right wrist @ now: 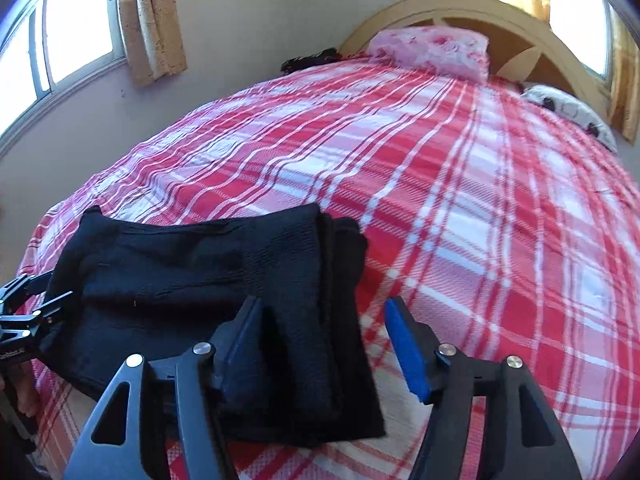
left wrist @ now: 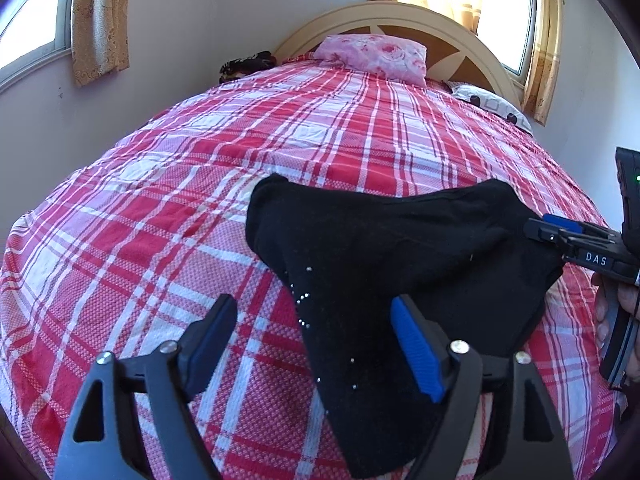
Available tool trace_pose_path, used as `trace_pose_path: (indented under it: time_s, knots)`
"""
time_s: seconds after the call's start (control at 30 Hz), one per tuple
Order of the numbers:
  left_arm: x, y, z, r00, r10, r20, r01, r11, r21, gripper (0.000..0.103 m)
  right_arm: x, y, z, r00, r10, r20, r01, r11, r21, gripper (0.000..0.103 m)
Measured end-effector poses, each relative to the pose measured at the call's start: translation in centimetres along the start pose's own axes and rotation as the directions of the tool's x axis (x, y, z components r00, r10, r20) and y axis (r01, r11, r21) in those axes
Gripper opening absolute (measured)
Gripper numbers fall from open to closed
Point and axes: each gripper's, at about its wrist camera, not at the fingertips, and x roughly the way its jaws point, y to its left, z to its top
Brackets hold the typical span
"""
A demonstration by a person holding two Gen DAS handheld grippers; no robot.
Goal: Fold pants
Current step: 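Open both grippers and release the folded pants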
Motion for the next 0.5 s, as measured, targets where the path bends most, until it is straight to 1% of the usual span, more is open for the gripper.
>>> trace_pose_path:
  time_s: [0.1, 0.13, 0.2, 0.3, 0.5]
  knots:
    - [-1.3, -0.1, -0.1, 0.999, -0.017, 0.028, 0.017, 1.0, 0.003, 0.091, -1.6, -0.5, -0.2, 0.998, -0.066, 0.017, 0.065, 0.997, 0.028, 0.066]
    - [-1.6, -0.1, -0.1, 0.999, -0.018, 0.036, 0.018, 1.0, 0.005, 0.091, -2.3, -0.7, -0.3, 0.997, -0.067, 0.027, 0.066, 0.997, 0.044, 0.066]
    - [-2.6, -0.2, -0.1, 0.998, -0.019, 0.052, 0.019, 1.0, 0.006, 0.091, -3.6, -0.7, -0.6, 0.998, -0.046, 0.049, 0.043, 0.997, 0.059, 0.066]
    - [-3.6, -0.4, -0.2, 0.997, -0.022, 0.076, 0.021, 1.0, 0.009, 0.091, -5.6, -0.2, -1.1, 0.995, -0.046, 0.084, 0.04, 0.996, 0.076, 0.066]
    - [-5.4, -0.6, -0.4, 0.993, -0.026, 0.113, 0.024, 1.0, 0.016, 0.093, -9.8, 1.0, -2.5, 0.985, -0.036, 0.168, 0.017, 0.994, 0.111, 0.069]
